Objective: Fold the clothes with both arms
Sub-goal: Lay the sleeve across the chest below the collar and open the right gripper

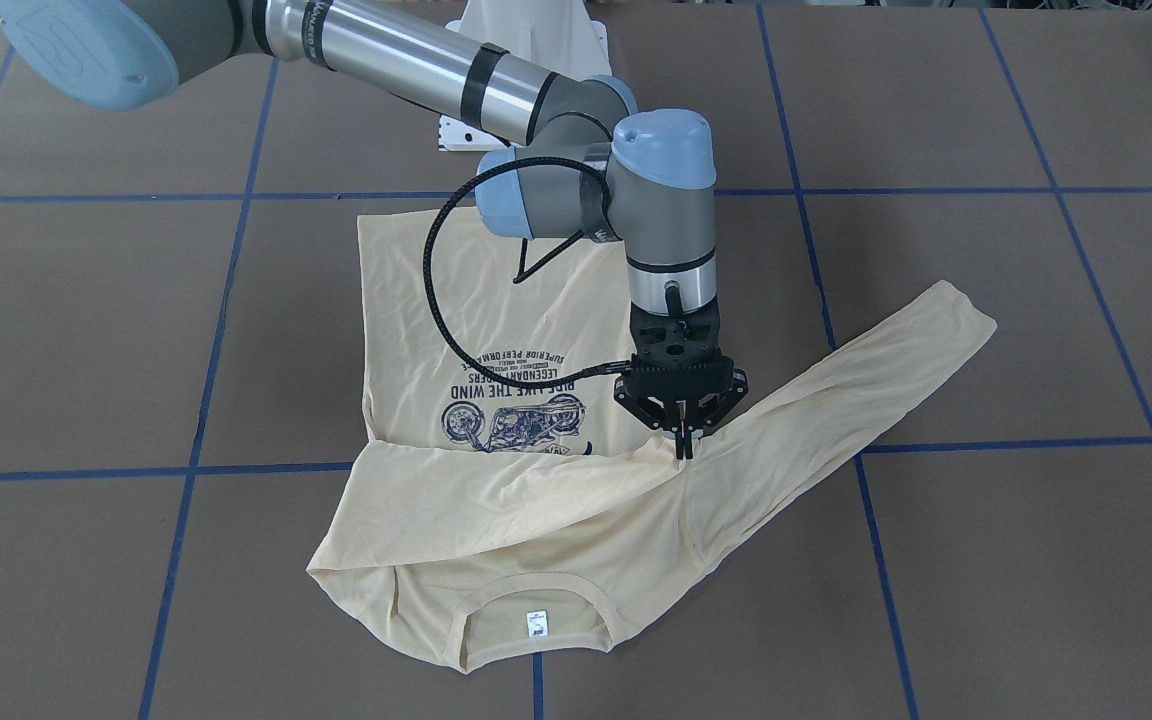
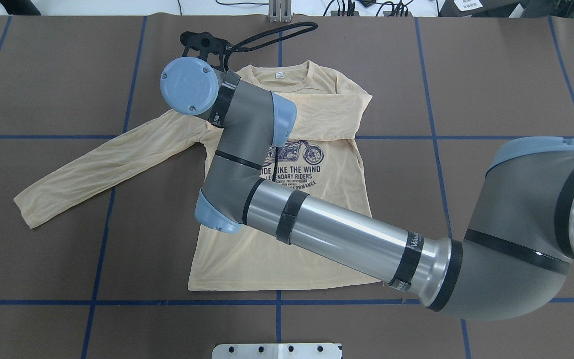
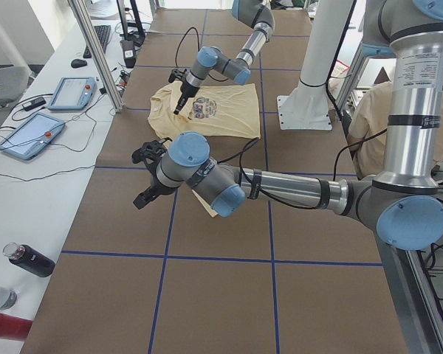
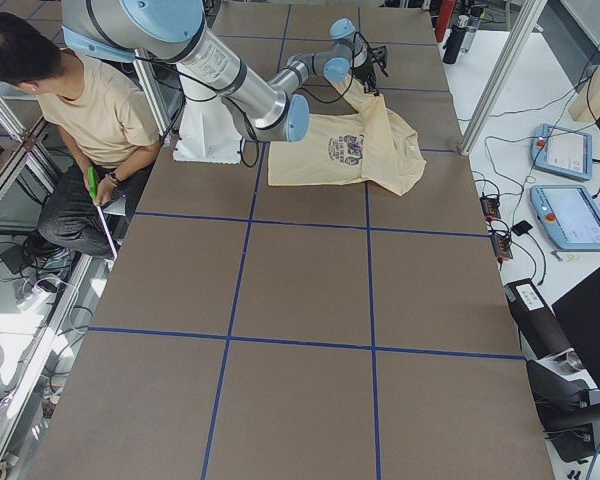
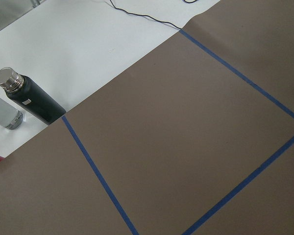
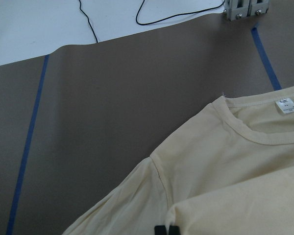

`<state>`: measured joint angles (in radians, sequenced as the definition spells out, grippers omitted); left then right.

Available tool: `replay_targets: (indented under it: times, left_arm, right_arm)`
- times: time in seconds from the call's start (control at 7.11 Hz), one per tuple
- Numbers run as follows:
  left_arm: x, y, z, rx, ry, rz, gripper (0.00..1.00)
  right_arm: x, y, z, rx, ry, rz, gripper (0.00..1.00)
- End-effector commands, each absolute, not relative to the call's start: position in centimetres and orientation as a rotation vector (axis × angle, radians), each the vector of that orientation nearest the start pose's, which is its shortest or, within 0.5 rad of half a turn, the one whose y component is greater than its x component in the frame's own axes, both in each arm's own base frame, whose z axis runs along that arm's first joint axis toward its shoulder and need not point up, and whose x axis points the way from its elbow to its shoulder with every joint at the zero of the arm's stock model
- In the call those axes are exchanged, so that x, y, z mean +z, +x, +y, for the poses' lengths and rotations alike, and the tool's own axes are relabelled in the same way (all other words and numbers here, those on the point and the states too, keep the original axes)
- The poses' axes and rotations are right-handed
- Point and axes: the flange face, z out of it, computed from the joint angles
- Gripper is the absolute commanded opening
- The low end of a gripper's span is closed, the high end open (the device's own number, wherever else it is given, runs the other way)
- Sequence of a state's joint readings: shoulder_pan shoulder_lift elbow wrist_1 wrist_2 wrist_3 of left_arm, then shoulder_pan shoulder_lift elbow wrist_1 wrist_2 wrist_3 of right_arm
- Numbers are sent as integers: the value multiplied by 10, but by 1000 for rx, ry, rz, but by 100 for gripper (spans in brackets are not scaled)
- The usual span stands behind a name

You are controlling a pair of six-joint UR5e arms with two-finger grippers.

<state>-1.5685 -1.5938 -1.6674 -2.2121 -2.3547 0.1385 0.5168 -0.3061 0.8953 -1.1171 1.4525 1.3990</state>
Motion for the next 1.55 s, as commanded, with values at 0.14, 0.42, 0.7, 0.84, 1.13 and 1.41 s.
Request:
replay_targets:
  times: [0.14, 0.42, 0.7, 0.84, 1.13, 1.41]
  left_arm:
    - [523, -62, -520, 424, 772, 697, 100]
    - [524, -62, -520, 421, 767, 699, 100]
    - [534, -34, -523, 413, 712, 742, 100]
    - [528, -1, -523, 303, 659, 816, 100]
    - [540, 68, -499, 186, 645, 883, 100]
    - [562, 111, -467, 90, 621, 896, 100]
  right_arm:
    - [8, -684, -559, 441, 426, -972, 99]
    - [2, -654, -588, 442, 360, -889, 99]
    - [51, -587, -607, 336, 281, -794, 100]
    - [106, -546, -601, 279, 266, -772, 100]
    - [183, -444, -571, 170, 250, -761, 100]
    - [237, -319, -531, 29, 266, -724, 100]
